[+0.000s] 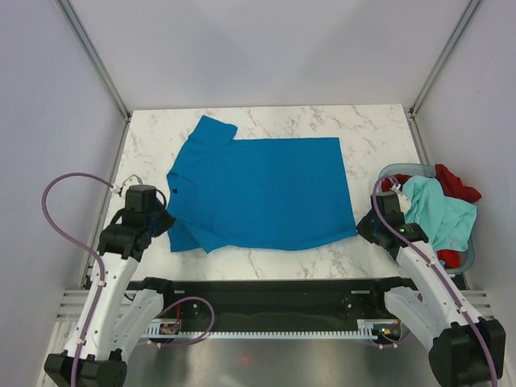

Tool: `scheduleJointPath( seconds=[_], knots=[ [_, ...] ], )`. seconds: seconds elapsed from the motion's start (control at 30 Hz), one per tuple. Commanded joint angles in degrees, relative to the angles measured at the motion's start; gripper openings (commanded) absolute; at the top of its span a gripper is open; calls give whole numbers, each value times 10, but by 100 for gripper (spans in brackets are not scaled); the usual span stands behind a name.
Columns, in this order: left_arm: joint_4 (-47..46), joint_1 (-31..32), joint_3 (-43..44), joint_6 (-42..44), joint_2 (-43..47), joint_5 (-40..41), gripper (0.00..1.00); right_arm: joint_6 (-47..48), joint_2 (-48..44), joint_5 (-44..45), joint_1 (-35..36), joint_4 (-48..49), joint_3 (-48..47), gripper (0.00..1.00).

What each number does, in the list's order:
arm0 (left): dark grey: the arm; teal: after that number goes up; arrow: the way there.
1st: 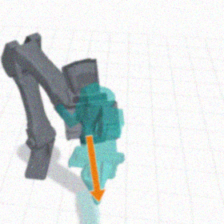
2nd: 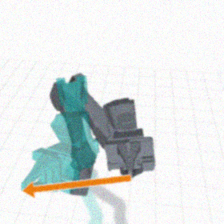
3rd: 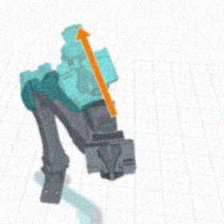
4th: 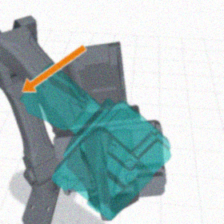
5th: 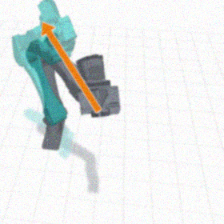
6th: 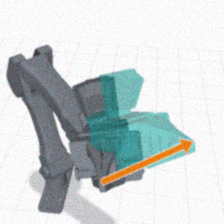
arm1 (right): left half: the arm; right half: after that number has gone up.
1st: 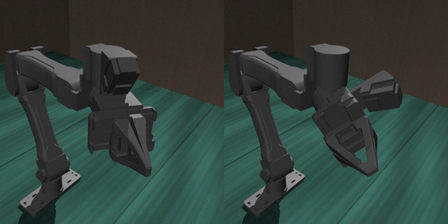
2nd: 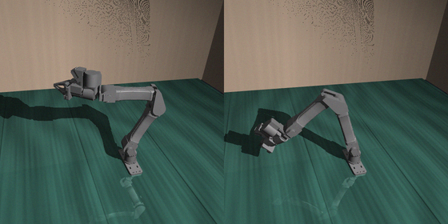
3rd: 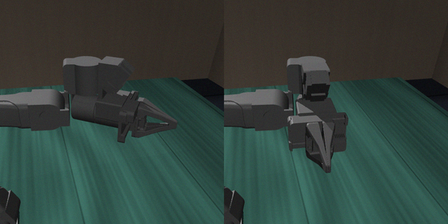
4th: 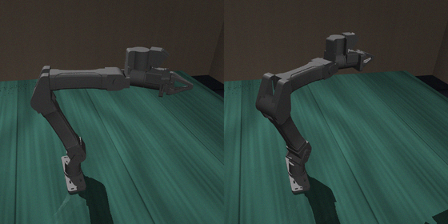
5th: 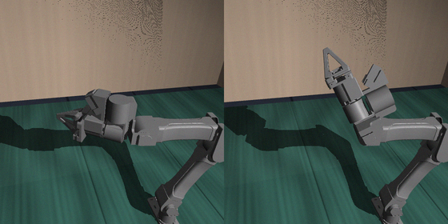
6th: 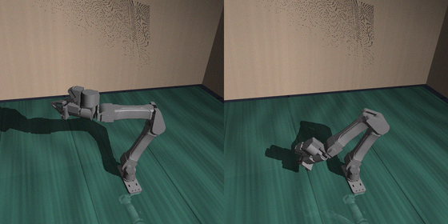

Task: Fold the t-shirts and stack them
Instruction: Fold the tshirt

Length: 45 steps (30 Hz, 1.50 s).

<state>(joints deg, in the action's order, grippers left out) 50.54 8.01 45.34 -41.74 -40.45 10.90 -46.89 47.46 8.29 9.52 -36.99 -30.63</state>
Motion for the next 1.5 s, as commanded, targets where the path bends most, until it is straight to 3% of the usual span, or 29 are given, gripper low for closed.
scheduleJointPath(
  seconds=[0.0,0.4,0.7,1.13,1.47],
  knots=[
    [-31,0,7,-2,-48,63,2,-5,27,22,0,63,-21,0],
    [-145,-1,119,111,-221,79,2,62,253,25,-1,120,-154,0],
    [-180,-1,167,167,-356,91,2,92,347,60,-1,141,-210,0],
    [-244,-2,229,242,-453,83,2,105,403,91,-2,162,-229,0],
    [-245,-3,240,244,-505,107,2,119,440,87,-3,173,-261,0]
  ],
)
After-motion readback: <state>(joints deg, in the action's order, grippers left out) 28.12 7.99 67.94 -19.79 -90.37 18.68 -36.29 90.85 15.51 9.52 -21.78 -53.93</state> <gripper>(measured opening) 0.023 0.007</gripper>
